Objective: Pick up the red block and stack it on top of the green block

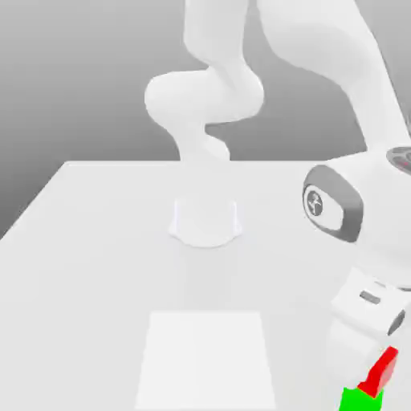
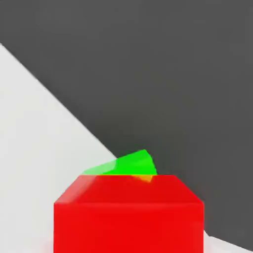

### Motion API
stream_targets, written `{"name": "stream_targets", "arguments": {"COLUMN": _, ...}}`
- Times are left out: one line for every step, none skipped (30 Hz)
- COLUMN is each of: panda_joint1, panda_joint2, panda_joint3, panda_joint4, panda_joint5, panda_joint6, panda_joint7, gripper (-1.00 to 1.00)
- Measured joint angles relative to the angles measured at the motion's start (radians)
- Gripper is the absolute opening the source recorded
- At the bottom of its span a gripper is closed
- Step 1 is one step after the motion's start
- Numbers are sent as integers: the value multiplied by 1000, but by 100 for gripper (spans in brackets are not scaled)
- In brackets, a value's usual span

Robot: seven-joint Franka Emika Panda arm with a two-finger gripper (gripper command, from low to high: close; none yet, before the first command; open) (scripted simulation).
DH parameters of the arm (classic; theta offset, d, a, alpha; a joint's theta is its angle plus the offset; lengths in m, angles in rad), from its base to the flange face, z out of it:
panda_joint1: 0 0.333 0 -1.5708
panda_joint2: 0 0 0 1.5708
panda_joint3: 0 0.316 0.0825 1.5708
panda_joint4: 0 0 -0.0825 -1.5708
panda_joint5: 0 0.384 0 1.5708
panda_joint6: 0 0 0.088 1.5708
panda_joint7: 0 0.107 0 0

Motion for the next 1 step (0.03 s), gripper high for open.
{"name": "stream_targets", "arguments": {"panda_joint1": 0, "panda_joint2": 0, "panda_joint3": 0, "panda_joint4": 0, "panda_joint5": 0, "panda_joint6": 0, "panda_joint7": 0, "gripper": 100}}
